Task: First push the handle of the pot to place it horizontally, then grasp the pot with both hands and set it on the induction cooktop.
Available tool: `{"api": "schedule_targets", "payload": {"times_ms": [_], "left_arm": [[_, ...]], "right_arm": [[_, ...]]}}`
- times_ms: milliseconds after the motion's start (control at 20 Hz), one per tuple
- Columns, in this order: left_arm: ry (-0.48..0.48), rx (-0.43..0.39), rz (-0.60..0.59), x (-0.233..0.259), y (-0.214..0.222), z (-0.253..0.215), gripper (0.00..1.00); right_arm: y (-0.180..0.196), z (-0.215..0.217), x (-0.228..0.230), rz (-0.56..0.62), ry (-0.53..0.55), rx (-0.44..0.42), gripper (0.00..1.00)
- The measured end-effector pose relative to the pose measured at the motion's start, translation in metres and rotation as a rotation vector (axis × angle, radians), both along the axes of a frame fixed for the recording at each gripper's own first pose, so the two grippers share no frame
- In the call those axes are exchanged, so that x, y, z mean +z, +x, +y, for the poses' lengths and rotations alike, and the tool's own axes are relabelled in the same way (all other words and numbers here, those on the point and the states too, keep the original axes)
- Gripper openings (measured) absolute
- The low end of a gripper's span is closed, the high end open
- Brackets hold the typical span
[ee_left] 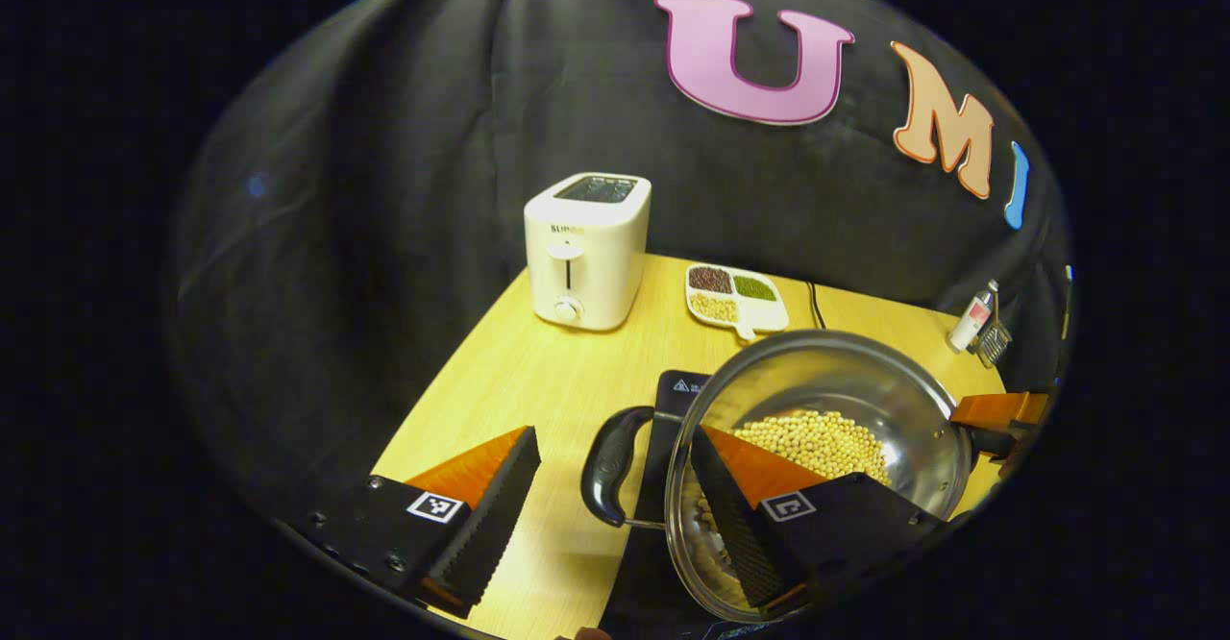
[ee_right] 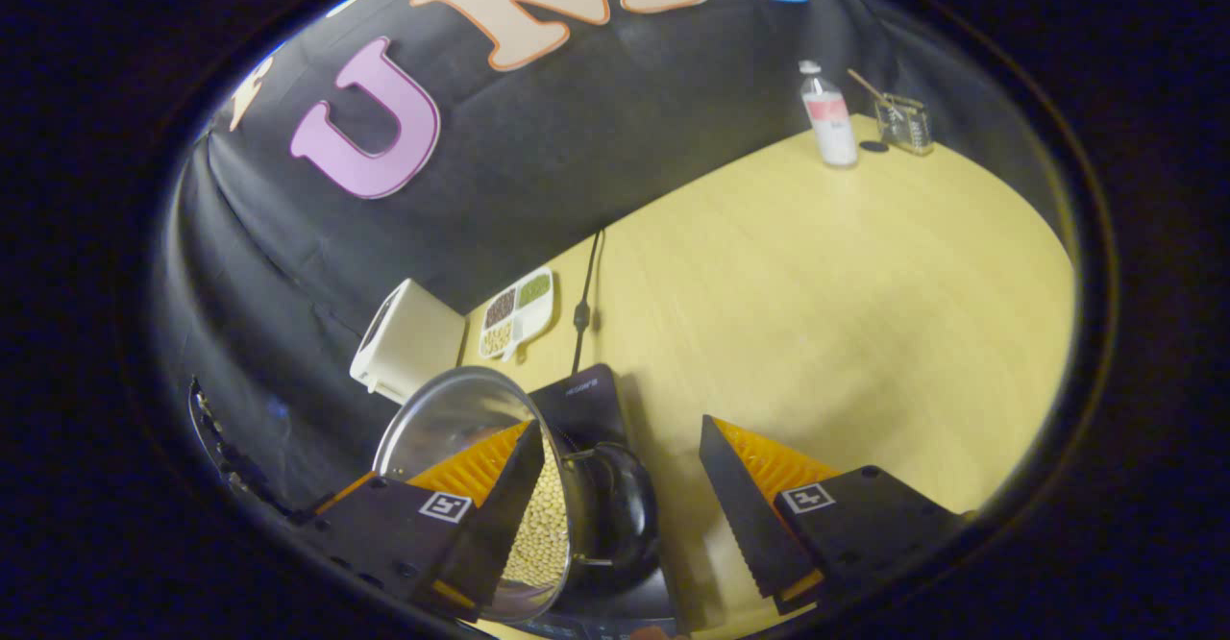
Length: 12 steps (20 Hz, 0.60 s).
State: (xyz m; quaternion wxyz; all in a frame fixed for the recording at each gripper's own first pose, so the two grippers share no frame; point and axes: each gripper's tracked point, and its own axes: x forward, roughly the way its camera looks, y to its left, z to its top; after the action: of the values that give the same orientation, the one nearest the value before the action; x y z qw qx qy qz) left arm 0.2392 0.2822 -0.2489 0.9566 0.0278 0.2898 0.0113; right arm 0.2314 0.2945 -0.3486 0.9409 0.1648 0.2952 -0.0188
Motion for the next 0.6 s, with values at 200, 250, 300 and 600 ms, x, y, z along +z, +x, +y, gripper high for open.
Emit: {"api": "schedule_targets", "payload": {"times_ms": [200, 250, 300, 600], "left_arm": [[0.027, 0.001, -0.094, 0.038, -0.009, -0.017, 0.96], [0.037, -0.007, -0.107, 0.047, -0.013, -0.025, 0.96], [0.041, -0.014, -0.124, 0.056, -0.017, -0.034, 0.96], [-0.014, -0.014, -0.246, 0.116, -0.048, -0.118, 0.96]], "right_arm": [[-0.018, -0.023, 0.04, -0.079, -0.152, 0.029, 0.91], [-0.023, -0.024, 0.052, -0.1, -0.178, 0.046, 0.91], [-0.028, -0.028, 0.063, -0.121, -0.203, 0.062, 0.92], [-0.056, -0.052, 0.134, -0.241, -0.266, 0.163, 1.0]]}}
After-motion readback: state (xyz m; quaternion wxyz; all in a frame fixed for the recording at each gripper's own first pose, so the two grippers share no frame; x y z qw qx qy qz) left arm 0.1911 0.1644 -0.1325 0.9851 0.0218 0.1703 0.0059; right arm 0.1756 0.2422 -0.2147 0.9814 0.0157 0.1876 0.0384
